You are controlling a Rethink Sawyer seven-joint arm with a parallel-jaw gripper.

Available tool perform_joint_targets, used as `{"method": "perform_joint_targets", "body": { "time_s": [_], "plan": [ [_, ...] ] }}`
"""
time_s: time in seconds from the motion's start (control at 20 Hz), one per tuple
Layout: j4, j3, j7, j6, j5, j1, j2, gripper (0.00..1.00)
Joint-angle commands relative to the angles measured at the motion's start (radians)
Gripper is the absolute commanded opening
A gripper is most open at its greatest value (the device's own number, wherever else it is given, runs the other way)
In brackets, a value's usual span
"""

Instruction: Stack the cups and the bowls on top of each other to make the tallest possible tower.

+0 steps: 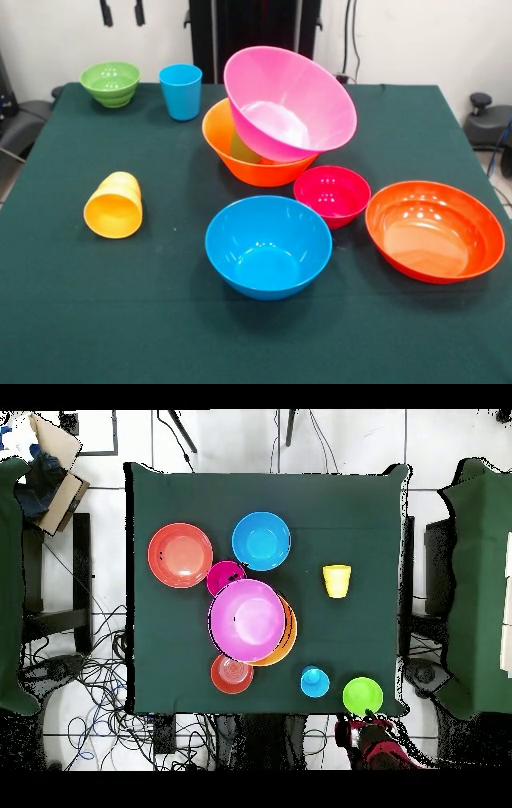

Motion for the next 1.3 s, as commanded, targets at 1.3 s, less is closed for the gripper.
{"method": "perform_joint_targets", "body": {
  "time_s": [1.3],
  "plan": [
    [-0.050,0.054,0.019,0.068,-0.042,-0.073,0.011,1.00]
  ]
}}
